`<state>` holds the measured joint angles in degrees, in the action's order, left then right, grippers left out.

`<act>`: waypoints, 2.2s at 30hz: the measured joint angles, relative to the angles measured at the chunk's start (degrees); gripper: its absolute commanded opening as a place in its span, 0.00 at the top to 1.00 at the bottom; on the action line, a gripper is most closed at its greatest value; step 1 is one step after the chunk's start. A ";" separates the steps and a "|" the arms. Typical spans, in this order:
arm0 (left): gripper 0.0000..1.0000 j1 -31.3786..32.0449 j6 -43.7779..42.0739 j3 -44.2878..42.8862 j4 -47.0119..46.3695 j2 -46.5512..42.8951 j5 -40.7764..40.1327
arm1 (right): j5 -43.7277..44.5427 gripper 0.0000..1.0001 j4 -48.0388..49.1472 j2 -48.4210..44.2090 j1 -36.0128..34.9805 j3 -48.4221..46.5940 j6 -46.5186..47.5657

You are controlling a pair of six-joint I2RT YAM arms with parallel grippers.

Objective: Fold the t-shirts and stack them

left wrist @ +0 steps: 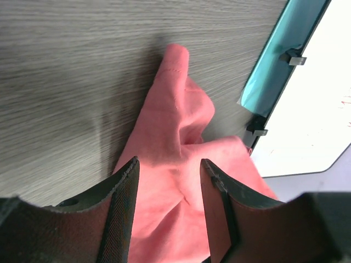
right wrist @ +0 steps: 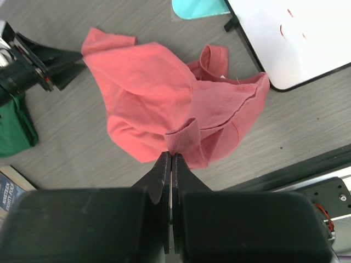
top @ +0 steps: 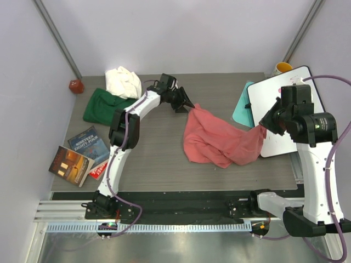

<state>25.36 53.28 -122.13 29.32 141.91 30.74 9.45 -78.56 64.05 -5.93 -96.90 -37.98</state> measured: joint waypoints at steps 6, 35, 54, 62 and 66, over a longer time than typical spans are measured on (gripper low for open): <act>0.51 0.02 1.18 -1.20 -1.53 1.53 0.55 | -1.53 0.99 -0.26 -2.49 0.00 3.39 -0.96; 1.00 -4.87 -0.92 6.78 -0.70 -2.10 -3.52 | -1.84 0.99 0.20 -2.71 0.00 8.37 -1.44; 0.85 -20.41 -18.03 15.80 12.90 -28.41 -14.23 | 1.55 0.99 23.56 7.45 0.00 6.95 0.42; 1.00 -21.70 -19.23 17.68 20.92 -29.27 -12.72 | 1.99 0.99 29.22 7.23 0.00 5.14 0.76; 1.00 -21.31 -21.11 21.92 27.04 -25.97 -11.63 | 1.84 0.99 28.85 7.34 0.00 5.22 0.50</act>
<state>4.05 32.16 -100.20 56.36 115.94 19.11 11.29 -49.71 71.40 -5.93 -91.68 -37.47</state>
